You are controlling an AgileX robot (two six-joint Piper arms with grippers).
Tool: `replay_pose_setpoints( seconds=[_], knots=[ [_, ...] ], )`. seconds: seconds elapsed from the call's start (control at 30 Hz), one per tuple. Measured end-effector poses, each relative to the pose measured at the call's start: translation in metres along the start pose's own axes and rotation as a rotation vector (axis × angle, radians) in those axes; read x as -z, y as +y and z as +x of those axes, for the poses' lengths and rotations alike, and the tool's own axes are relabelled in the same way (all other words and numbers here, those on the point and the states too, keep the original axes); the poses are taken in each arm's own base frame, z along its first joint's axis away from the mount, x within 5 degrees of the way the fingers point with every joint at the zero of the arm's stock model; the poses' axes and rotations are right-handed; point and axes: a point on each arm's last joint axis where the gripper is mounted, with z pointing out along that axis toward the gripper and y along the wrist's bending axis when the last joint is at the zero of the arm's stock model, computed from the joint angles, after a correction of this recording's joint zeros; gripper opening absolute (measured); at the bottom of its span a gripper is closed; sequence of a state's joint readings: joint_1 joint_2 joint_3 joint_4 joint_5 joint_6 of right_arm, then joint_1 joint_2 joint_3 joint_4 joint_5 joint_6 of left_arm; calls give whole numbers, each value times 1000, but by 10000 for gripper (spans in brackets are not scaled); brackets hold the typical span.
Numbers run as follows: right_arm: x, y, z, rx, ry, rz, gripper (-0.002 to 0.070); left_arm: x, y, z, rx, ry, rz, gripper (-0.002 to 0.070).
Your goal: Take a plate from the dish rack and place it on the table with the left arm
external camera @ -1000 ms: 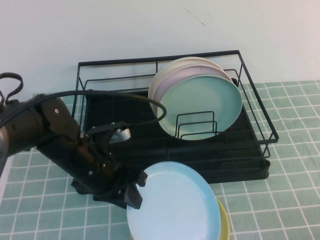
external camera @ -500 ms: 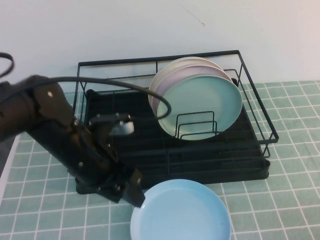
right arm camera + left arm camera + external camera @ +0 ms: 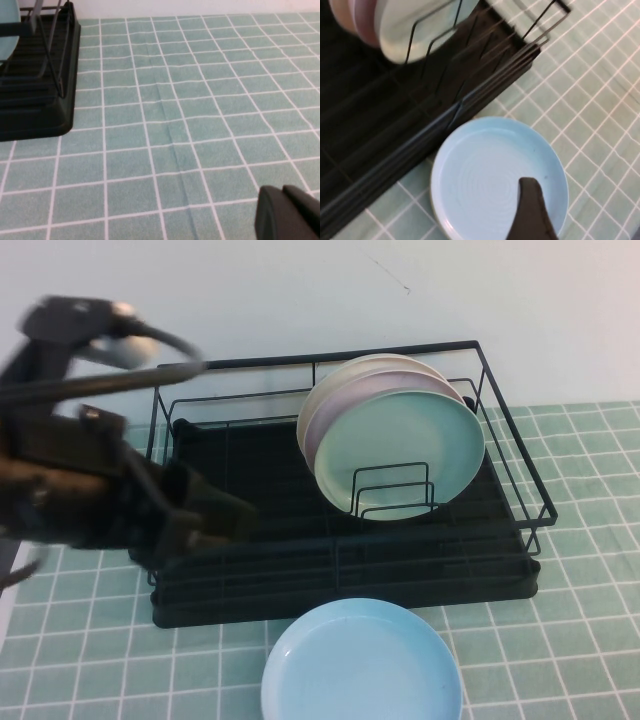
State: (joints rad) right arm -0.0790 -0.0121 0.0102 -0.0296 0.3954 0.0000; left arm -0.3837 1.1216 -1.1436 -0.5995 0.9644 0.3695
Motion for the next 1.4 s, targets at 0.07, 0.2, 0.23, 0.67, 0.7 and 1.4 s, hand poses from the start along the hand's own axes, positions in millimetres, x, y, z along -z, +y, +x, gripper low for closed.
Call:
replay_pose_setpoints(
  seconds=[0.07,0.2,0.23,0.67,0.7,1.4],
  knots=[
    [0,0,0,0,0,0,-2,18,-10,4,-58,-41,0,423],
    [0,0,0,0,0,0,-2,41,-25,17,-130,-43,23,423],
    [0,0,0,0,0,0,-2,46,-28,21,-142,-29,33,423],
    [0,0,0,0,0,0,-2,53,-30,45,-167,132,28,53],
    [0,0,0,0,0,0,-2,56,-32,46,-173,121,27,34],
    [0,0,0,0,0,0,-2,154,-87,119,-382,-242,-18,-1]
  ],
)
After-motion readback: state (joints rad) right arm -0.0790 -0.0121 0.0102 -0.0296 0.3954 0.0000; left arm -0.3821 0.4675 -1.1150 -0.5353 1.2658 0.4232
